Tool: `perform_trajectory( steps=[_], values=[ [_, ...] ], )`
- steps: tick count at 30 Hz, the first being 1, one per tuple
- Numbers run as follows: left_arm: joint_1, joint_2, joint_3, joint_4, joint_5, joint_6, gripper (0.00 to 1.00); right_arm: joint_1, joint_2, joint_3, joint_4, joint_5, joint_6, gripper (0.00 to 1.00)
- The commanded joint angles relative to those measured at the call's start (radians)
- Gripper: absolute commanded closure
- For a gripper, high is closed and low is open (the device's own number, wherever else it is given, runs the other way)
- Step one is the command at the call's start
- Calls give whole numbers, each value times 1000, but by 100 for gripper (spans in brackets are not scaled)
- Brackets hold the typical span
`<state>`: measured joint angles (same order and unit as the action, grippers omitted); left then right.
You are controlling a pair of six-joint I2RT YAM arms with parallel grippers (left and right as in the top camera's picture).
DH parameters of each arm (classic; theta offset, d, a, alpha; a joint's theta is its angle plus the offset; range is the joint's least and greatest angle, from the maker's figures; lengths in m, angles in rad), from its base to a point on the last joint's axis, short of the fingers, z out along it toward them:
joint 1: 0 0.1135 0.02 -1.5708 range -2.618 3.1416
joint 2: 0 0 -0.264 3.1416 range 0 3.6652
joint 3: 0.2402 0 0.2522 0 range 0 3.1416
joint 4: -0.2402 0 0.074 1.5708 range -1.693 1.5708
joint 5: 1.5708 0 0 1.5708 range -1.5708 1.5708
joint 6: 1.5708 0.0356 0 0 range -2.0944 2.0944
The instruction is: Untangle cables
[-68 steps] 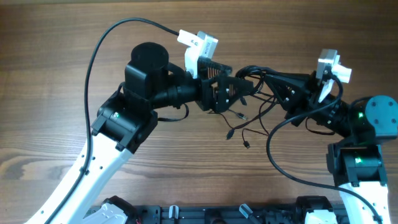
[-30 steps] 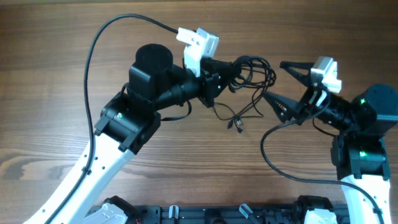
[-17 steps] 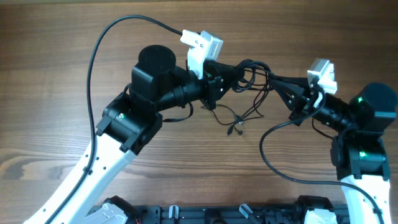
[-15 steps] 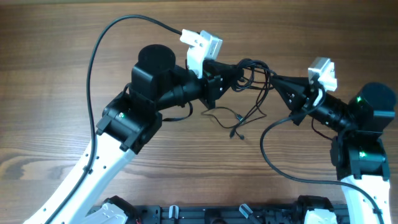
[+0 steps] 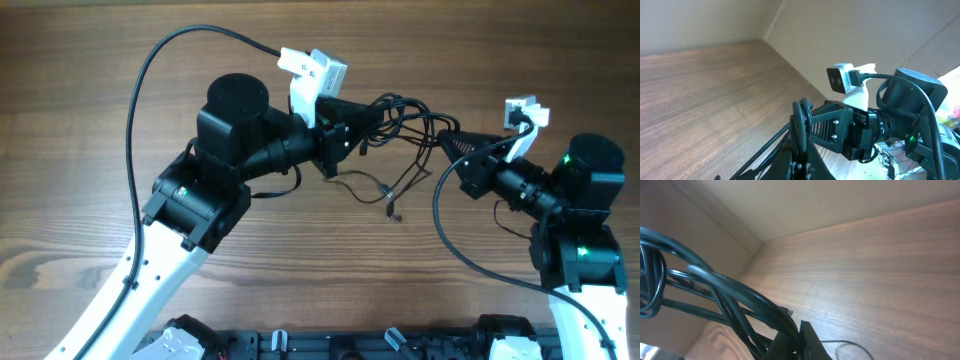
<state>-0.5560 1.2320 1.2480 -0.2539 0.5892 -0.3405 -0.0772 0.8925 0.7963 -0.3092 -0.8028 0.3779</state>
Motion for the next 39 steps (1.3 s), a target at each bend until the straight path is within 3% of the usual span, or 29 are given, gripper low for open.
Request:
perform_trajectory(
  steps=[1, 2, 4, 5, 6, 7, 9, 11, 13, 16, 20, 24, 28, 34, 39],
  values=[
    [22, -63, 13, 27, 10, 25, 96, -21, 13, -3, -45, 152, 164, 96],
    [22, -67, 13, 34, 78, 104, 96, -21, 14, -3, -46, 152, 195, 96],
    [21, -77, 13, 41, 191, 216, 96, -21, 14, -3, -39, 153, 232, 82],
    [21, -79, 13, 41, 215, 233, 96, -21, 14, -3, -39, 153, 242, 80],
    [21, -79, 13, 41, 225, 233, 96, -21, 14, -3, -34, 153, 259, 67],
    [21, -79, 13, 43, 264, 233, 96, -21, 14, -3, -21, 153, 259, 60],
    [21, -79, 13, 57, 316, 233, 96, -21, 14, -3, -16, 153, 261, 55],
    [23, -78, 13, 56, 300, 233, 96, -21, 14, -3, -17, 153, 256, 48],
    [23, -79, 13, 56, 244, 232, 96, -21, 14, -3, -21, 151, 249, 21],
    [23, -78, 13, 34, 66, 150, 96, -21, 13, -3, -16, 96, 189, 0],
    [23, -78, 13, -1, -145, -5, 96, -21, -10, -3, -17, 82, 86, 0],
    [23, -78, 13, 8, -234, -142, 96, -21, -73, -3, -21, 97, -39, 0],
    [19, -69, 13, 10, -245, -310, 96, -21, -85, -3, -19, -87, -266, 0],
    [-73, -58, 13, 11, -224, -356, 96, -21, -63, -3, 51, 10, -267, 0],
    [-111, -55, 13, 10, -224, -356, 96, -21, -40, -3, 80, 83, -178, 0]
  ],
)
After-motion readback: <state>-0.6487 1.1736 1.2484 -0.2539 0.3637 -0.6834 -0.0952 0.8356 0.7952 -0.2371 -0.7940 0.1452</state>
